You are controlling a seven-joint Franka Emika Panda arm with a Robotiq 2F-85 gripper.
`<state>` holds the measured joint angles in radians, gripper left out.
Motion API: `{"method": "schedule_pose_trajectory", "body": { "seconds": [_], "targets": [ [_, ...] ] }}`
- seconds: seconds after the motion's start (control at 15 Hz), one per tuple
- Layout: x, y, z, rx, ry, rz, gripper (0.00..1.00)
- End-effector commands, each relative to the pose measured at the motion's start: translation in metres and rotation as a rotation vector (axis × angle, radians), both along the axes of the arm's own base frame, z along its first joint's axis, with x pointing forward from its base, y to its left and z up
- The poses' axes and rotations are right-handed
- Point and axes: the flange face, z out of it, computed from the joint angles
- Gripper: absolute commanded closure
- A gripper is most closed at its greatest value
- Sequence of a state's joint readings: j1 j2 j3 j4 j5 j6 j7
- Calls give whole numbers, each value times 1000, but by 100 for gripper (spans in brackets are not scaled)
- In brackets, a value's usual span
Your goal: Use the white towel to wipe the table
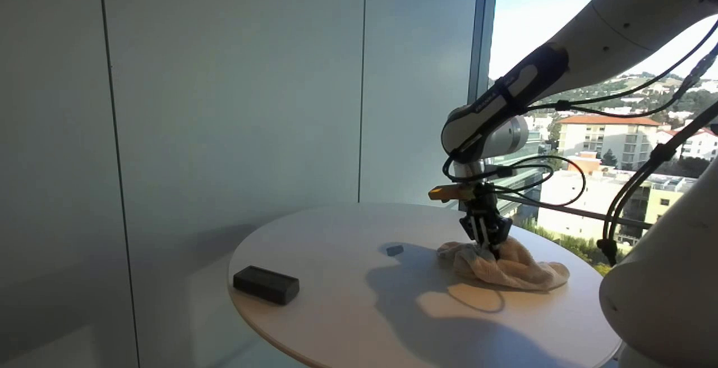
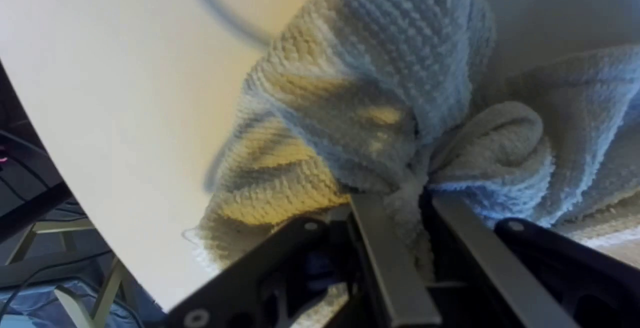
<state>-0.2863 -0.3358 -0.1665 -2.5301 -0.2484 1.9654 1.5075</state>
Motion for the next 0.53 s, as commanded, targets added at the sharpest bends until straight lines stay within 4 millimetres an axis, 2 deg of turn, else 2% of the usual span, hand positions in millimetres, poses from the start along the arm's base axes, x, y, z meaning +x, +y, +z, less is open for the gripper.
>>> {"method": "schedule_pose_trajectory", "body": {
  "seconds": [0.0,0.13,0.33,0.47],
  "targets": [
    [27,28,69,-172,-5,91,87],
    [53,60,82,-180,-12,217,87],
    [98,131,107,-213,-51,398,87],
    [134,171,113,-226,-86,518,87]
  ]
}}
